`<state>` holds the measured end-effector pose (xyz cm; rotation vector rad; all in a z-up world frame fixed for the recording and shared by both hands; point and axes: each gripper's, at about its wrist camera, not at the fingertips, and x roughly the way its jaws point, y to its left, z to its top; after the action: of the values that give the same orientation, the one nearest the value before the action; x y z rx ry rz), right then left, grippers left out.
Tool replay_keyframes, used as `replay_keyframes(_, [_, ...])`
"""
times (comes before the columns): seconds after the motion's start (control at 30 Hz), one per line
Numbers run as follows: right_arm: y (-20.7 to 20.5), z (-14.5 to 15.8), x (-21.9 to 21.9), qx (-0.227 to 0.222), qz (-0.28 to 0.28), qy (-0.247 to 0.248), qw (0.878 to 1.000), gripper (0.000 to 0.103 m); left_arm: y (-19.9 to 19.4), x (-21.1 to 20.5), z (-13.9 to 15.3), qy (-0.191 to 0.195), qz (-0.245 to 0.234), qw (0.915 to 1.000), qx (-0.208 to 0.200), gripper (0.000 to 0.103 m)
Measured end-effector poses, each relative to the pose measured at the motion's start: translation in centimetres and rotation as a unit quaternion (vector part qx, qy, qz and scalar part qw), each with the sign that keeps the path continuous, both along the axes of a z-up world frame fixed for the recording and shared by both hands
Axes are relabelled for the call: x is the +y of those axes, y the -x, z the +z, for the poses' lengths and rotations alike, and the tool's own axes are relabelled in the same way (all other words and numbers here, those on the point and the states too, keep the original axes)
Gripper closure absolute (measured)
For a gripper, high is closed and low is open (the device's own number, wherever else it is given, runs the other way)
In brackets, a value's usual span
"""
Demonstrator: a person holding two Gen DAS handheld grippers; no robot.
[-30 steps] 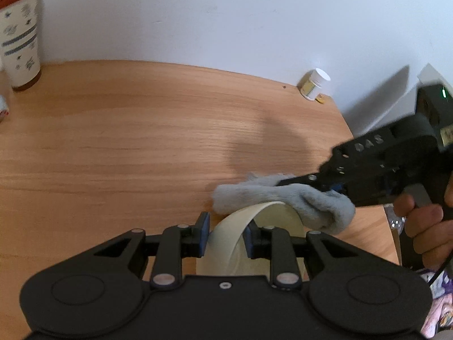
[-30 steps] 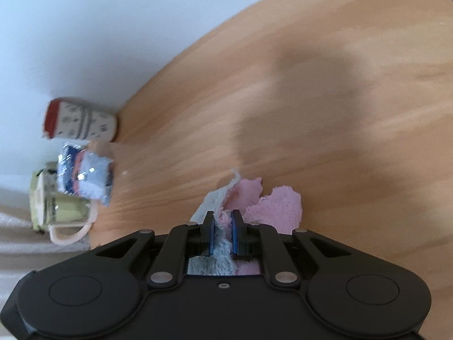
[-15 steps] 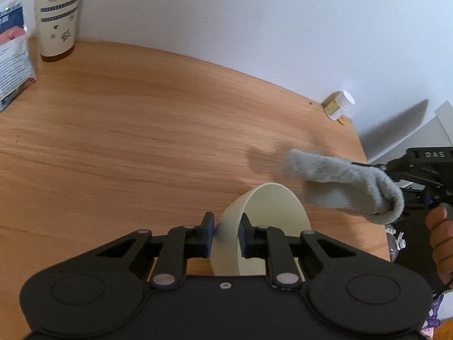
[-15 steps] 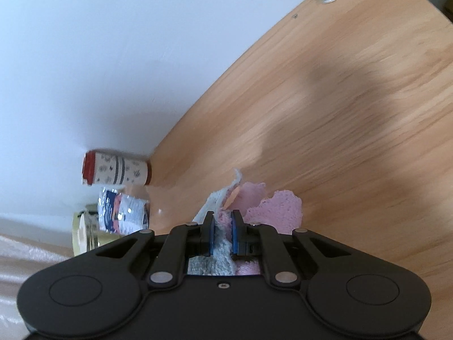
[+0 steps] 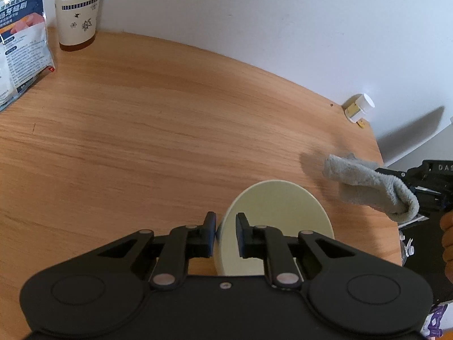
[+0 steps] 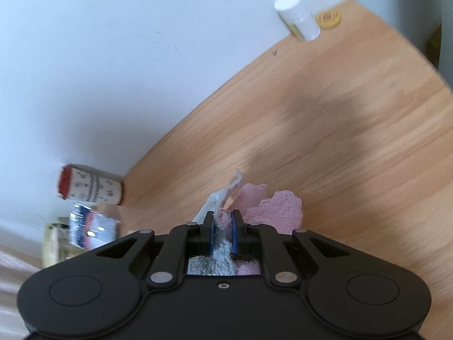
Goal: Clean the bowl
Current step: 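Set the bowl upright on the table and open the left gripper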
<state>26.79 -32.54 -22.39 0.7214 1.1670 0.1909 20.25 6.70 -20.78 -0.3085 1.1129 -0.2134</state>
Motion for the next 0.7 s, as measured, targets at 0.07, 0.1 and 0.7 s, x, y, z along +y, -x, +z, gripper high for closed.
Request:
replay_keyframes(0.07, [0.1, 0.1, 0.0, -0.006, 0.012, 0.029, 0.999, 0.09, 0.0, -0.1, 0.1, -0.005, 0.002, 1.0, 0.001, 0.082])
replay_keyframes(0.1, [0.1, 0.0, 0.1, -0.005, 0.016, 0.038, 0.999, 0.09, -0.1, -0.2, 0.0, -0.01, 0.004, 0.9999, 0.003, 0.078])
replay_keyframes(0.7, [3.7, -1.5, 4.0, -0.013, 0.111, 0.218, 0.969, 0.05, -0.8, -2.3, -0.4, -0.112, 0.022, 0.9916, 0.061, 0.017])
